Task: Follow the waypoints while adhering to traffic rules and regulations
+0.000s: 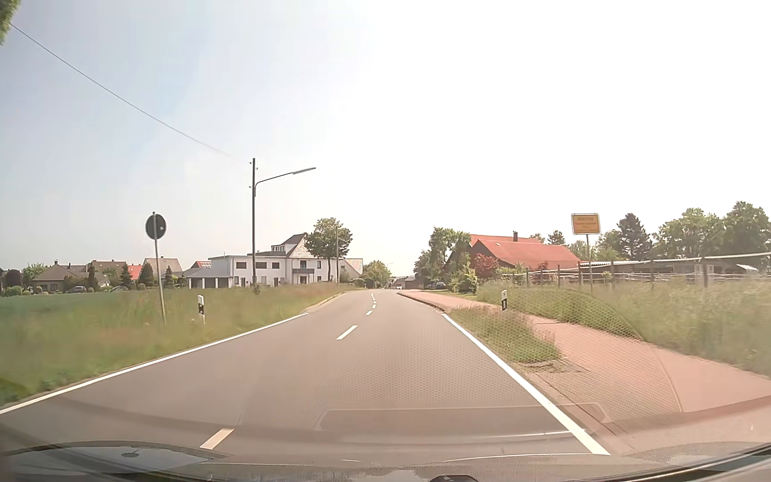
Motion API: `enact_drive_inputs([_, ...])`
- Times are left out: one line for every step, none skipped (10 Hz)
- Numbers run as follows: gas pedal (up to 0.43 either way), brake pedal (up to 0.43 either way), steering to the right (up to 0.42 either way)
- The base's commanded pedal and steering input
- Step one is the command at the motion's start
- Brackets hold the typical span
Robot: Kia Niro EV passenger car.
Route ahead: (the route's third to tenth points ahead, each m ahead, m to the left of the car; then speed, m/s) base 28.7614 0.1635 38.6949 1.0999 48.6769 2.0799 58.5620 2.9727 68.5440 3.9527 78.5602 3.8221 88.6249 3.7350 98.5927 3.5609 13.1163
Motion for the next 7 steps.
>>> enact_drive_inputs([0.059,0.000,-0.003])
enact_drive_inputs([0.087,0.000,-0.005])
enact_drive_inputs([0.118,0.000,-0.006])
enact_drive_inputs([0.118,0.000,-0.006])
enact_drive_inputs([0.118,0.000,-0.007])
enact_drive_inputs([0.130,0.000,-0.010])
enact_drive_inputs([0.138,0.000,-0.014])
